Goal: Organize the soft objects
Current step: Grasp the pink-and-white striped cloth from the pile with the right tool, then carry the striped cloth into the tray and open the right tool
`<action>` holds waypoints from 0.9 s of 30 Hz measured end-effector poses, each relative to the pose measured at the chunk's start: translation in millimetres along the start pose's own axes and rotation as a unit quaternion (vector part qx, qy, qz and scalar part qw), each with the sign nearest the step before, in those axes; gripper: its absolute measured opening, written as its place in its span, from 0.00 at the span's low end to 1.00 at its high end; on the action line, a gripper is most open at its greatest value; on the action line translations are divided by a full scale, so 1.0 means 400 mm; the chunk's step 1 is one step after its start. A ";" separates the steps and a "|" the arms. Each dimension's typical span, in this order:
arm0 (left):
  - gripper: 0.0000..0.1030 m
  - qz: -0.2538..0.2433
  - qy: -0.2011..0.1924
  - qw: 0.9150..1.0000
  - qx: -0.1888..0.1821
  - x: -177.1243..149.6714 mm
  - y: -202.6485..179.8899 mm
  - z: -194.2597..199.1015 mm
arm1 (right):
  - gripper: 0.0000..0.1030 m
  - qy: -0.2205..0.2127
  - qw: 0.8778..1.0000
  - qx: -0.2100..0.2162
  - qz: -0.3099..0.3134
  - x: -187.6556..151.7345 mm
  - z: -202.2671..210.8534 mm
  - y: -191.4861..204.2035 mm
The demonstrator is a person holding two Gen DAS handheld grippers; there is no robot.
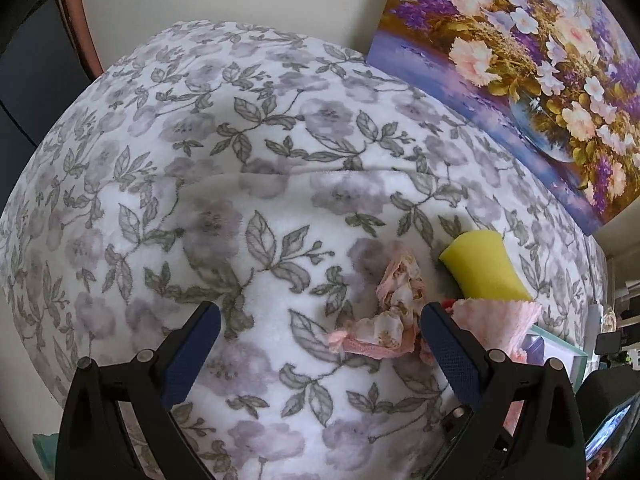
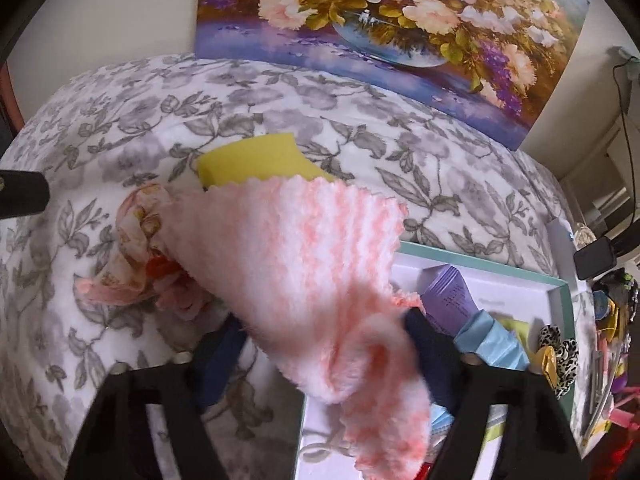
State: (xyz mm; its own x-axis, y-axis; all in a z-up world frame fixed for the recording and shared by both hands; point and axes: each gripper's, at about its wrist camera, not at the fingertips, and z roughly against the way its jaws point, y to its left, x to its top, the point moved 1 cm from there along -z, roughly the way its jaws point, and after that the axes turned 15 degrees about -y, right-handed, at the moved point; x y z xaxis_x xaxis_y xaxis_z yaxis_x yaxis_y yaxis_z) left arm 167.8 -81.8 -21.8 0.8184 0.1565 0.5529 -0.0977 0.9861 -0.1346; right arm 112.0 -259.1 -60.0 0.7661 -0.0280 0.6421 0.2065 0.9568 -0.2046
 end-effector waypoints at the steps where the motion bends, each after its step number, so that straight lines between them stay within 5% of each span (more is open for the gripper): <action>1: 0.97 -0.001 0.001 1.000 -0.001 -0.001 -0.003 -0.001 | 0.61 -0.001 1.000 0.001 -0.004 0.000 0.000 -0.004; 5: 0.97 -0.004 0.004 1.000 -0.005 -0.003 -0.009 -0.002 | 0.30 0.006 0.999 0.012 -0.029 -0.001 -0.004 -0.022; 8: 0.97 -0.005 0.004 1.000 -0.006 -0.003 -0.010 -0.002 | 0.21 0.013 0.997 0.039 -0.064 -0.003 -0.006 -0.040; 15: 0.97 -0.005 0.006 1.000 -0.008 -0.006 -0.015 -0.003 | 0.17 0.005 0.993 0.061 -0.103 -0.007 0.014 -0.081; 27: 0.97 -0.014 0.005 1.000 -0.010 -0.004 -0.022 -0.001 | 0.15 0.043 0.990 0.017 -0.133 -0.056 -0.002 -0.196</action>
State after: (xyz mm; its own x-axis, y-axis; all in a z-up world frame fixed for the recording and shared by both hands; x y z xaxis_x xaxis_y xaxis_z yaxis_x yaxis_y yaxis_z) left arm 167.5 -90.7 -22.1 0.8267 0.1276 0.5480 -0.0628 0.9888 -0.1355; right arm 79.0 -333.8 -58.8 0.7372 -0.3030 0.6039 0.3883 0.9215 -0.0117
